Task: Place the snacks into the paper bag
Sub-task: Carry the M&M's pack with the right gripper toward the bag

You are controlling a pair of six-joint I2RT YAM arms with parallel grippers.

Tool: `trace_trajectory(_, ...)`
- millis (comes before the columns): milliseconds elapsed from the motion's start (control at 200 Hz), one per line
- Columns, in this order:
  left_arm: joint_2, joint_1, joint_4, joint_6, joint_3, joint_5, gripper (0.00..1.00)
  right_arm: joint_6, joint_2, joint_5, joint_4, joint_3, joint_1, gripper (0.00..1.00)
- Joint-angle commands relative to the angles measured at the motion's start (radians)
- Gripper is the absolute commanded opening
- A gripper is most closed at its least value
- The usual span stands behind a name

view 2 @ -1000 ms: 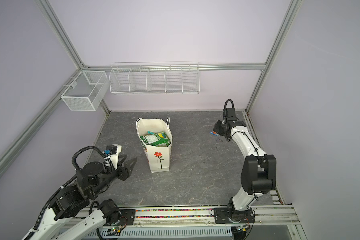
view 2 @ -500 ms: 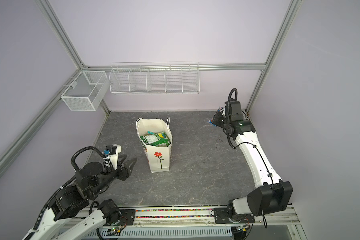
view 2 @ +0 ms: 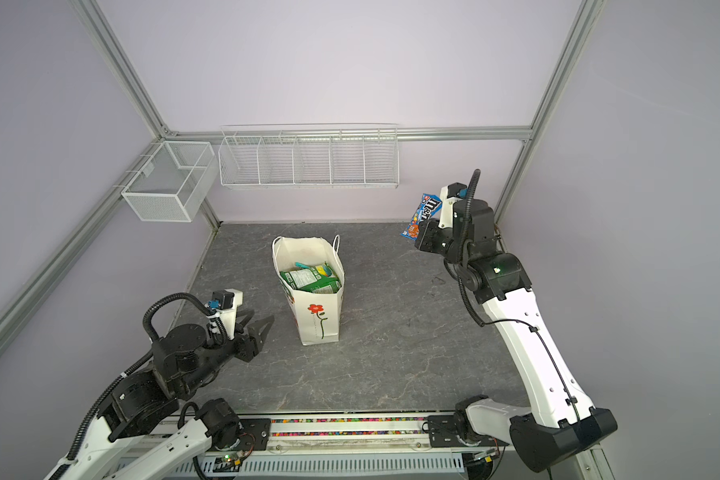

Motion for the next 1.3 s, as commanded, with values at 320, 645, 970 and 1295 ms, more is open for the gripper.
trace_trajectory(320,-0.017,0.006,0.000,-0.014,-0.007,0.011,0.58,-0.091,-0.042,0.022,0.024,0.067,0.110,0.07)
trace_trajectory(645,-0.020,0.006,0.000,-0.014,-0.006,0.014,0.58,-0.133,-0.032,0.031,0.052,0.089,0.203,0.07)
trace_trajectory(970,-0.023,0.006,0.000,-0.014,-0.008,0.016,0.58,-0.186,-0.012,0.058,0.089,0.110,0.307,0.07)
trace_trajectory(1295,-0.023,0.006,0.000,-0.016,-0.008,0.018,0.58,-0.242,0.017,0.103,0.106,0.132,0.391,0.07)
